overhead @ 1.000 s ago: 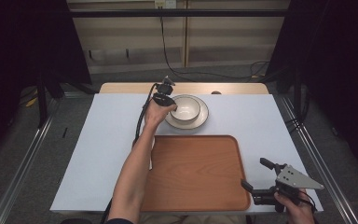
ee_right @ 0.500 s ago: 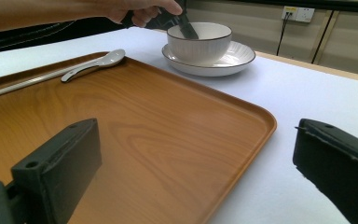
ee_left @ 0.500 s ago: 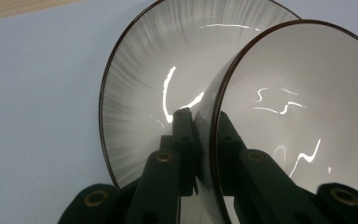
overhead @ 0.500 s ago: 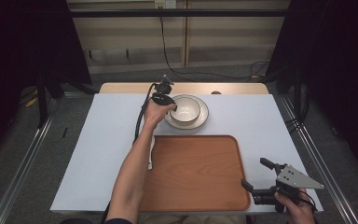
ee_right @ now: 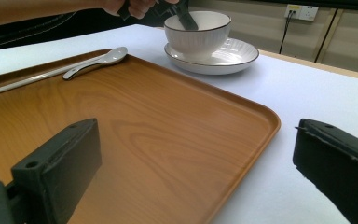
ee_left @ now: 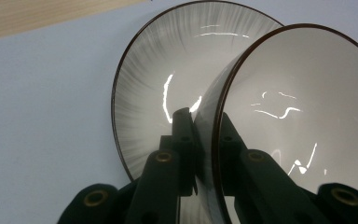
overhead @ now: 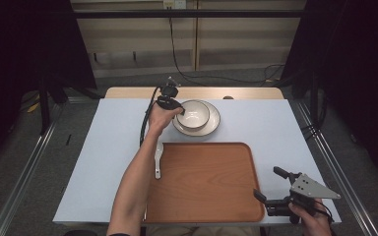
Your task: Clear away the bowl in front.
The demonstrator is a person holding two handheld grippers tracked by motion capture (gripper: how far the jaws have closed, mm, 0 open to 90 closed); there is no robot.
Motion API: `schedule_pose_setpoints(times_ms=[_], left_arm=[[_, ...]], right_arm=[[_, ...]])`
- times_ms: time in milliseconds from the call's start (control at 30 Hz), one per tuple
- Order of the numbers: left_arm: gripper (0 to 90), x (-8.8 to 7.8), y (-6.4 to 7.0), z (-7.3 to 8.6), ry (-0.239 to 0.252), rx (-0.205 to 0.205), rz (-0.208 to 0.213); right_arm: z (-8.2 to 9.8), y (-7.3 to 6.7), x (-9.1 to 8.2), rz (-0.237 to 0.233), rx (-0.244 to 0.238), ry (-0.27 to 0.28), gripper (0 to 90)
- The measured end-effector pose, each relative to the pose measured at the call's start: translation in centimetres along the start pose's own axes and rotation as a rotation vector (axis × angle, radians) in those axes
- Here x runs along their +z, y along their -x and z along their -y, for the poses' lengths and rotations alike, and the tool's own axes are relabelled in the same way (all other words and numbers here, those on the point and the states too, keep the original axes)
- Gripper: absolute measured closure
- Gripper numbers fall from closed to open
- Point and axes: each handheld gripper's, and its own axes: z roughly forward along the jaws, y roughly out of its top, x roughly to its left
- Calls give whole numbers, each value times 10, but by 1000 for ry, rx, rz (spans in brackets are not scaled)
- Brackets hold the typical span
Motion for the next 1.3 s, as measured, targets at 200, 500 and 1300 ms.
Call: schedule_pose_setpoints(times_ms=[200,500,1300], left_arm=[[828,-14,0,3,26,-12,-4],[828,-31,1,11,28,39,-2],[828,-40,43,21,31,175,112]], right_arm=[[0,1,-1,4,-2,10,6],[-1,0,-1,2,2,13,6],[0,0,0,8,-4,9,7]])
